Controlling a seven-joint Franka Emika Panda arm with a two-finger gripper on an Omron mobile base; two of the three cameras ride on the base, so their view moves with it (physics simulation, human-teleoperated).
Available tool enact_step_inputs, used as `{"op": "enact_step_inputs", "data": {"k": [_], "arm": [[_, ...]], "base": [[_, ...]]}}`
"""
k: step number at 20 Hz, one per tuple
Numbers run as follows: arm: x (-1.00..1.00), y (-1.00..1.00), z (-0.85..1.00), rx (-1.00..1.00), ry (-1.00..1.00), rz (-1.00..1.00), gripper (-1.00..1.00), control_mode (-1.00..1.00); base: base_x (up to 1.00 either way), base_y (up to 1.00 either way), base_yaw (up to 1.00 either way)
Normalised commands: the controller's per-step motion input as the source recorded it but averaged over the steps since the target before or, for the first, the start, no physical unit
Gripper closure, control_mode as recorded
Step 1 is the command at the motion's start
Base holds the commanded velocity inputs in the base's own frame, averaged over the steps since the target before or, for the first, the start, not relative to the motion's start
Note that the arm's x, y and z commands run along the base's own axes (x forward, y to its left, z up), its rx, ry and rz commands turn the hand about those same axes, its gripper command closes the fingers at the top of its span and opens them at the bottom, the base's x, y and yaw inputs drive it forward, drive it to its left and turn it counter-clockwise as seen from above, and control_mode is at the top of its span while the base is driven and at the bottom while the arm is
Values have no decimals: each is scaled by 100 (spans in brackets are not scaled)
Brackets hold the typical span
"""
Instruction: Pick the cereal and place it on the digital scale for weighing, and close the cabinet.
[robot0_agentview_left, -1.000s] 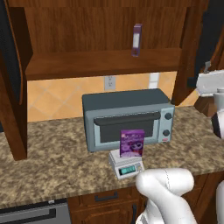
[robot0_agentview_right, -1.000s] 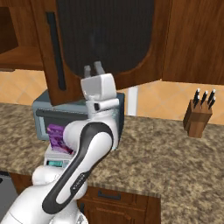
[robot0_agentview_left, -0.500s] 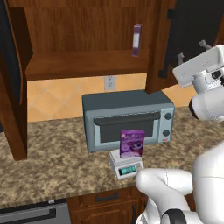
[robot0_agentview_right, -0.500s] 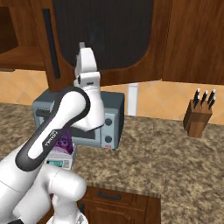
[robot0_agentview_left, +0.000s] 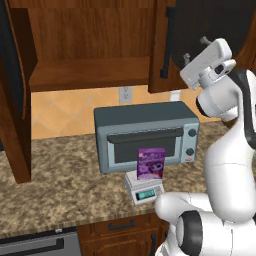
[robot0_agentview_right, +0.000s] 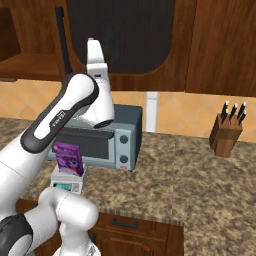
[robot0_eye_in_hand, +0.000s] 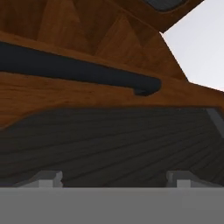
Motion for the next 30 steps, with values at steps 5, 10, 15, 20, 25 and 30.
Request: {"op": "enact_step_inputs", "data": {"k": [5,10,15,20,25,30], "arm": [[95,20,-15,0,0,0,-100,-100],[91,11,-15,0,0,0,-100,-100],[38,2,-8,0,-3,0,-100,-100],[-100,0,1,0,-23,0,-100,-100],[-100,5,30,0,-5,0,-100,-100],[-100,57,-1,1,-22,2,-100,-100]], "base": [[0,0,0],[0,0,0],[0,0,0],[0,0,0],[0,0,0],[0,0,0]]}}
